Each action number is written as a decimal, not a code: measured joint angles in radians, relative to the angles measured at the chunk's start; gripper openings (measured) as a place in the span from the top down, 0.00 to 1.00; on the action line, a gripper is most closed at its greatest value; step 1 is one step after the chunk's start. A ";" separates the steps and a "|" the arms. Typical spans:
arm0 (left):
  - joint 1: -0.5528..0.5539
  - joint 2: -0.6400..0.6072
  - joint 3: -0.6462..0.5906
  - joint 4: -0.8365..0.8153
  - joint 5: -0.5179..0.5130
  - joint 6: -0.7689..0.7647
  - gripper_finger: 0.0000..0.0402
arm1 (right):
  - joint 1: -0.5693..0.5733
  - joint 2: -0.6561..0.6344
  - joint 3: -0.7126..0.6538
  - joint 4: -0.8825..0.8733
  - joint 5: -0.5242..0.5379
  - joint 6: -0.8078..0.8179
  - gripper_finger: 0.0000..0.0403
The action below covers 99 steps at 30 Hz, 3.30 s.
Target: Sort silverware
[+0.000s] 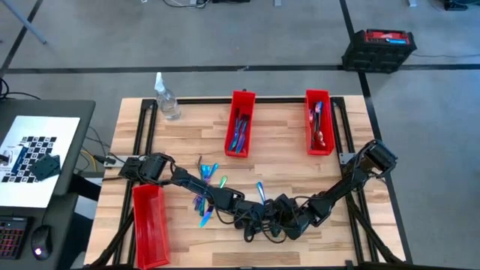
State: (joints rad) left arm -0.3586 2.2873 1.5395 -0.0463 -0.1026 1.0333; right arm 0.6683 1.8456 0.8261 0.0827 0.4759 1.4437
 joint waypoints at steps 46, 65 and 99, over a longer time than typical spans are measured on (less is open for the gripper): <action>-0.035 0.008 0.053 -0.018 -0.102 -0.251 0.78 | -0.033 -0.023 0.006 -0.112 -0.074 -0.072 1.00; -0.035 0.029 0.055 -0.007 -0.137 -0.064 0.78 | -0.039 -0.011 0.003 -0.085 -0.114 -0.088 1.00; -0.059 0.077 0.077 0.061 -0.128 0.051 0.98 | 0.027 0.035 -0.001 0.057 -0.081 -0.040 1.00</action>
State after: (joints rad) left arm -0.4179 2.3642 1.6161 0.0150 -0.2310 1.0844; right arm 0.6952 1.8809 0.8253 0.1394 0.3946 1.4038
